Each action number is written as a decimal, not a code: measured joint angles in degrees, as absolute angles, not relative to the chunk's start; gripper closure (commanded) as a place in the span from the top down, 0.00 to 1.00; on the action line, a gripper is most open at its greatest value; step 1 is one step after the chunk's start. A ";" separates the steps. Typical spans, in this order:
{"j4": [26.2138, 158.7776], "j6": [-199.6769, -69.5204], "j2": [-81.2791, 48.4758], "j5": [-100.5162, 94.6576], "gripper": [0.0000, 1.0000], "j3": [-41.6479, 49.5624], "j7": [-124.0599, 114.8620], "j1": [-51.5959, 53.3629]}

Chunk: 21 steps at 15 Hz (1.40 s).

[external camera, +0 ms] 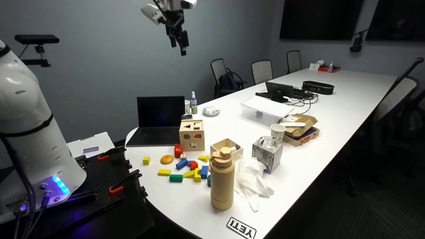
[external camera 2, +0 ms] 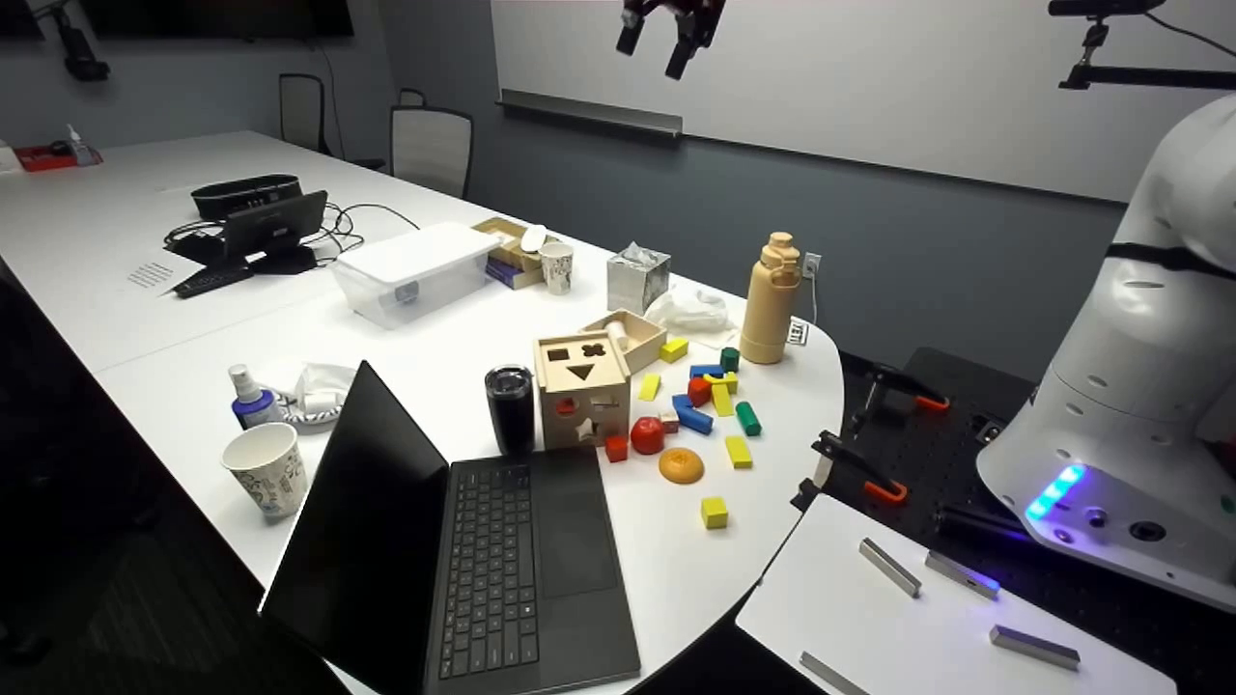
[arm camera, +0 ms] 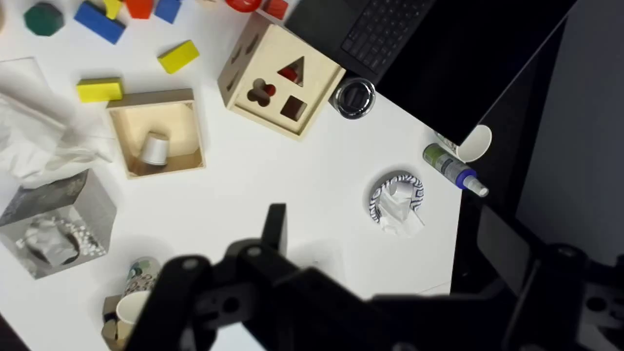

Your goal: Slide the lid off of the shape sorting box

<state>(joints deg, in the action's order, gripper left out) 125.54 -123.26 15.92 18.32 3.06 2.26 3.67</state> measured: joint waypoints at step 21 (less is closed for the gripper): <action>98.69 -135.91 -39.03 20.78 1.00 -2.43 -31.37 5.91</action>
